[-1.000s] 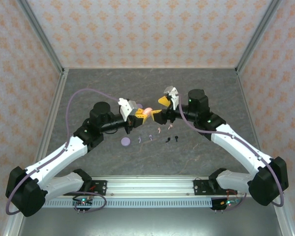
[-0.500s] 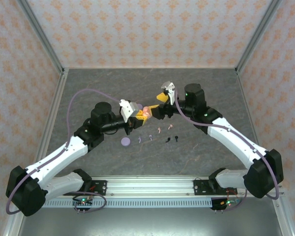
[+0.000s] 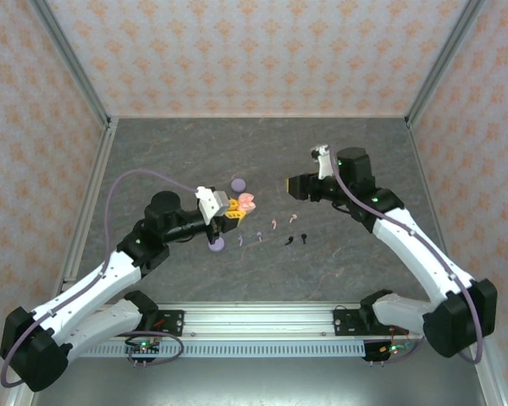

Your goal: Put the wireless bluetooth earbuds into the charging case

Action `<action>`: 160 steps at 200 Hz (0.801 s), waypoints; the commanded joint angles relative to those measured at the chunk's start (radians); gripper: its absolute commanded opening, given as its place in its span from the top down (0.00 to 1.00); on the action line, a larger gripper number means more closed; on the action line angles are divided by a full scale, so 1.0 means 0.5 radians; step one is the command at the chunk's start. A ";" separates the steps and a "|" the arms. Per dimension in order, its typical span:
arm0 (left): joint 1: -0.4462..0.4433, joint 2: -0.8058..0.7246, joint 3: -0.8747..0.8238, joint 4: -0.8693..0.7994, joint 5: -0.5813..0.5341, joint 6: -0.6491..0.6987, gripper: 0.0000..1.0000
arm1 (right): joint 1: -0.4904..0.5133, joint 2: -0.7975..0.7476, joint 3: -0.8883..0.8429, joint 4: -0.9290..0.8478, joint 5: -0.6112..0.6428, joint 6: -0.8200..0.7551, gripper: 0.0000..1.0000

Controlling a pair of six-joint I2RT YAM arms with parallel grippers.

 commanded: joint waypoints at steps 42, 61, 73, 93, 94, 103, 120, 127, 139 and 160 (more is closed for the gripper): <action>-0.018 -0.206 -0.080 0.301 0.128 -0.201 1.00 | 0.026 0.630 0.139 -0.476 0.495 0.185 0.48; -0.024 -0.231 -0.077 0.283 0.119 -0.203 1.00 | 0.033 0.808 0.170 -0.426 0.526 0.232 0.51; -0.027 -0.239 -0.078 0.281 0.122 -0.203 1.00 | 0.040 0.900 0.203 -0.393 0.511 0.258 0.53; -0.033 -0.239 -0.069 0.280 0.142 -0.203 1.00 | 0.081 1.027 0.260 -0.385 0.515 0.284 0.54; -0.033 -0.239 -0.068 0.281 0.143 -0.203 1.00 | 0.082 1.030 0.262 -0.385 0.516 0.284 0.54; -0.037 -0.239 -0.066 0.283 0.150 -0.203 1.00 | 0.092 1.069 0.273 -0.379 0.520 0.296 0.54; -0.040 -0.235 -0.065 0.289 0.143 -0.203 1.00 | 0.104 1.117 0.278 -0.364 0.558 0.333 0.54; -0.039 -0.233 -0.065 0.291 0.140 -0.203 1.00 | 0.108 1.131 0.276 -0.348 0.564 0.346 0.54; -0.042 -0.228 -0.063 0.287 0.140 -0.198 1.00 | 0.113 1.154 0.274 -0.327 0.573 0.363 0.54; -0.042 -0.220 -0.050 0.260 0.141 -0.189 1.00 | 0.132 1.207 0.305 -0.335 0.606 0.368 0.55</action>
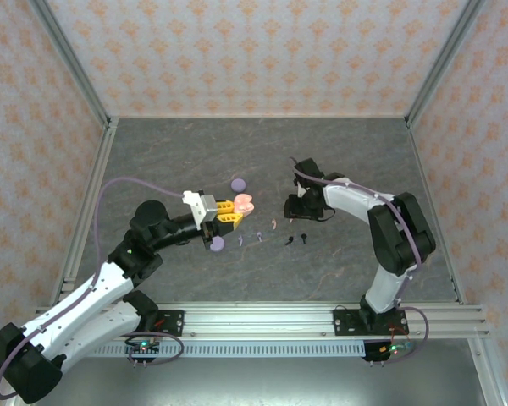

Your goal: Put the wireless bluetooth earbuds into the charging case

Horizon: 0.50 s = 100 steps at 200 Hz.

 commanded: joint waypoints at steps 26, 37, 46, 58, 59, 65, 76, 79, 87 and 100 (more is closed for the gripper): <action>-0.016 -0.004 0.022 0.065 0.043 0.003 1.00 | 0.046 0.113 0.113 0.012 0.116 0.044 0.56; -0.016 -0.004 0.022 0.060 0.043 0.005 1.00 | 0.049 0.128 0.116 0.012 0.121 0.050 0.58; -0.016 -0.004 0.022 0.058 0.042 0.004 1.00 | 0.051 0.137 0.121 0.012 0.121 0.050 0.59; -0.016 -0.004 0.022 0.051 0.038 0.007 1.00 | 0.054 0.149 0.125 0.006 0.121 0.049 0.61; -0.016 -0.004 0.022 0.052 0.037 0.007 1.00 | 0.055 0.149 0.125 0.006 0.121 0.050 0.61; -0.016 -0.004 0.022 0.049 0.037 0.006 1.00 | 0.060 0.154 0.124 0.003 0.123 0.048 0.61; -0.016 -0.004 0.022 0.049 0.033 0.008 1.00 | 0.059 0.165 0.128 -0.007 0.130 0.049 0.62; -0.016 -0.004 0.022 0.046 0.033 0.009 1.00 | 0.060 0.167 0.126 -0.007 0.132 0.050 0.62; -0.017 -0.004 0.022 0.046 0.033 0.009 1.00 | 0.060 0.177 0.125 -0.007 0.130 0.050 0.63; -0.016 -0.002 0.022 0.043 0.031 0.009 1.00 | 0.064 0.192 0.128 -0.008 0.121 0.050 0.65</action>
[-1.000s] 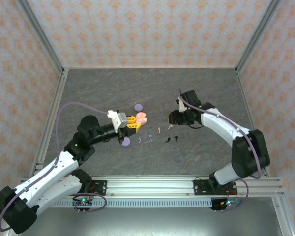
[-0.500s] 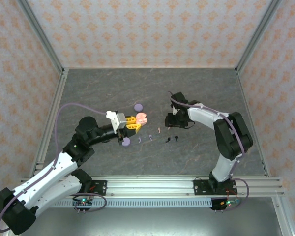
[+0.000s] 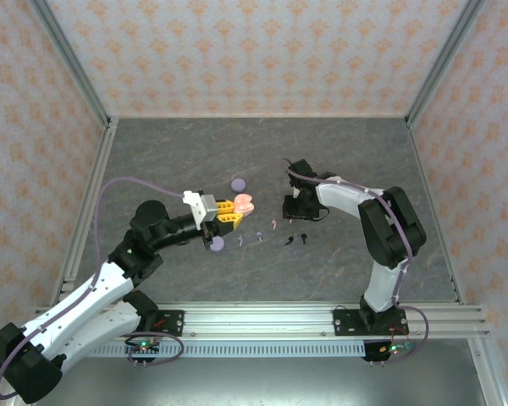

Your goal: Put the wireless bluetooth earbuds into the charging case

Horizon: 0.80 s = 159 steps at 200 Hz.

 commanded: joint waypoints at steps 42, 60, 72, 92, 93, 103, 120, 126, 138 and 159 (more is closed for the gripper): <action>-0.016 -0.011 0.019 0.036 0.021 -0.002 1.00 | 0.026 0.064 0.042 -0.027 0.054 0.017 0.72; -0.016 -0.011 0.016 0.044 0.015 -0.011 1.00 | 0.026 0.025 0.027 -0.021 0.063 0.008 0.75; -0.016 -0.013 0.010 0.053 0.012 -0.021 1.00 | 0.024 -0.015 0.012 -0.011 0.067 -0.003 0.77; -0.018 -0.013 0.010 0.058 0.010 -0.028 1.00 | 0.024 -0.100 -0.018 0.011 0.056 -0.019 0.79; -0.017 -0.013 0.010 0.057 0.010 -0.028 1.00 | 0.024 -0.105 -0.020 0.014 0.056 -0.019 0.79; -0.019 -0.014 0.007 0.061 0.004 -0.034 1.00 | 0.024 -0.170 -0.041 0.036 0.051 -0.022 0.79; -0.019 -0.009 0.001 0.081 -0.003 -0.049 1.00 | 0.025 -0.327 -0.084 0.078 0.034 -0.034 0.79; -0.019 -0.004 -0.002 0.101 -0.003 -0.060 1.00 | 0.024 -0.386 -0.101 0.096 0.020 -0.045 0.79; -0.019 0.006 -0.018 0.161 0.002 -0.090 1.00 | 0.024 -0.541 -0.137 0.138 -0.019 -0.064 0.79; -0.027 0.038 -0.030 0.251 0.003 -0.135 1.00 | 0.024 -0.840 -0.207 0.243 -0.135 -0.103 0.79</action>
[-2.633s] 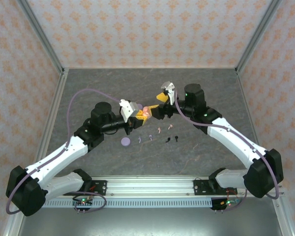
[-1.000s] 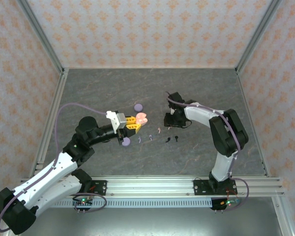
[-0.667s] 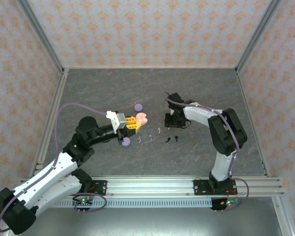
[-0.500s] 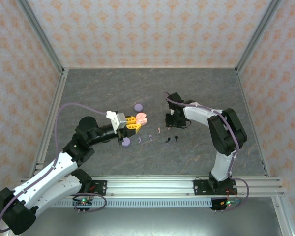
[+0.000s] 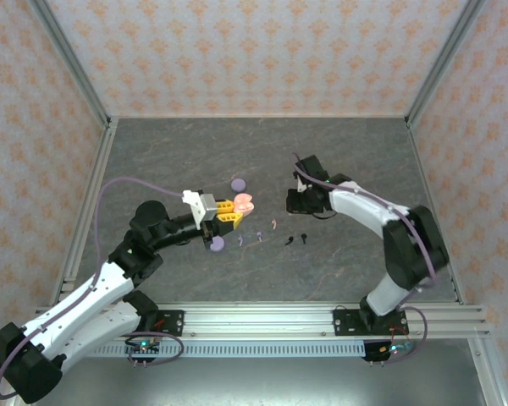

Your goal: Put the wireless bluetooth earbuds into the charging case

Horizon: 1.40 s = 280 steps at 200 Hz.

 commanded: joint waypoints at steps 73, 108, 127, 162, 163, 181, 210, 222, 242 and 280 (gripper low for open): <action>-0.066 0.153 -0.011 0.448 -0.111 -0.174 1.00 | 0.050 -1.221 -0.384 0.916 -0.603 0.060 0.78; -0.094 0.187 0.016 0.457 -0.132 -0.177 1.00 | 0.187 -1.296 -0.360 1.032 -0.680 0.046 0.78; -0.108 0.210 0.032 0.442 -0.145 -0.171 1.00 | 0.315 -1.278 -0.330 1.052 -0.606 0.002 0.78; -0.126 0.230 0.045 0.423 -0.172 -0.161 1.00 | 0.420 -1.246 -0.291 1.042 -0.510 -0.066 0.78; -0.126 0.230 0.045 0.422 -0.173 -0.160 1.00 | 0.423 -1.245 -0.291 1.042 -0.510 -0.067 0.78; -0.129 0.236 0.051 0.408 -0.187 -0.153 1.00 | 0.473 -1.222 -0.275 1.026 -0.488 -0.092 0.78; -0.132 0.243 0.054 0.411 -0.187 -0.151 1.00 | 0.528 -1.184 -0.277 1.021 -0.404 -0.115 0.79; -0.132 0.246 0.054 0.407 -0.185 -0.148 1.00 | 0.538 -1.167 -0.272 1.047 -0.391 -0.110 0.79; -0.134 0.249 0.061 0.397 -0.185 -0.138 1.00 | 0.542 -1.144 -0.253 1.054 -0.378 -0.115 0.79; -0.138 0.260 0.066 0.395 -0.178 -0.130 1.00 | 0.543 -1.125 -0.238 1.067 -0.366 -0.113 0.79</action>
